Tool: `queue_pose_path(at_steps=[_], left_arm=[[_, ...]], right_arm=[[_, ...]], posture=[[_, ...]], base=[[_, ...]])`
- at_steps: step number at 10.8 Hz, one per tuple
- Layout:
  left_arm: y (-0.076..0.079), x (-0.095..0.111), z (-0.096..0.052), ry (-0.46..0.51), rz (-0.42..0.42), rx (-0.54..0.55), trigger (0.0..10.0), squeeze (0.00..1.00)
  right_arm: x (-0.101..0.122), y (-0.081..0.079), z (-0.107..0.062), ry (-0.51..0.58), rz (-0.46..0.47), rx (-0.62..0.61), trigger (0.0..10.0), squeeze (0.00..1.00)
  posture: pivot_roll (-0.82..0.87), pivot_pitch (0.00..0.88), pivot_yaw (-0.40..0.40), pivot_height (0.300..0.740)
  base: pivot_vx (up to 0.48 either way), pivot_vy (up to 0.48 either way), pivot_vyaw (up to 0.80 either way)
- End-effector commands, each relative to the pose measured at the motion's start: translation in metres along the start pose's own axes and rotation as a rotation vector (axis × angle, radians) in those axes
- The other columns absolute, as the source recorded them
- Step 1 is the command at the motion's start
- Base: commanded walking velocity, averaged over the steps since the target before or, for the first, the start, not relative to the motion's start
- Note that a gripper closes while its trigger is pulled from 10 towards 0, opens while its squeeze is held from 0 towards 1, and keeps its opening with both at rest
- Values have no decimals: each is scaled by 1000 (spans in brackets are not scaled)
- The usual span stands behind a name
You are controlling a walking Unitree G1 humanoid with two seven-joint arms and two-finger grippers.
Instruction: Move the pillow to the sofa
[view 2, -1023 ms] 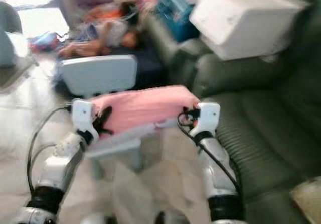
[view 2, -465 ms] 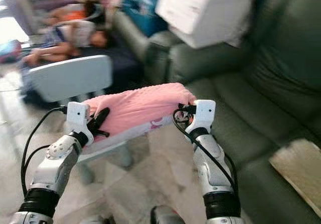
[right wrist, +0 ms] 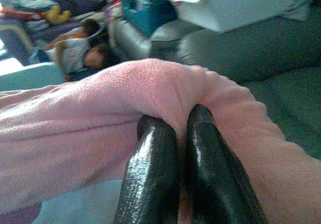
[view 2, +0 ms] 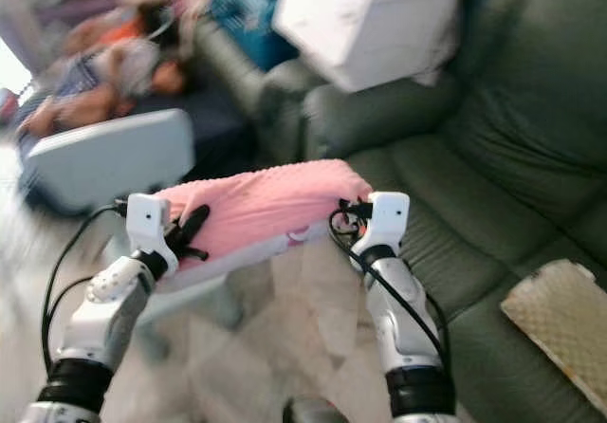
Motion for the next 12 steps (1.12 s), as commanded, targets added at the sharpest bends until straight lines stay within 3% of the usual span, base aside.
queue_pose_path(at_steps=[1,12], left_arm=[[2,7,0,18,11,-16,10000,0],[4,6,0,15,7,-24,10000,0]], right_arm=[[11,10,0,40,-6,-41,10000,0],[8,11,-2,31,-1,-43,10000,0]], posture=[[-76,2,-43,740],[-78,5,-43,740]], base=[[368,0,-800],[398,0,-800]])
Point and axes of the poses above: a point about 5 cm out from each wrist's last joint towards the gripper, its own z axis pointing out of the wrist towards the gripper, its own x axis along the axis of the wrist's last joint, y = z × x, the point moved 4 cm from there along z, pointing out of the wrist towards the gripper, and after that the axes turned 10 degrees about -z, right-handed, at the moved point
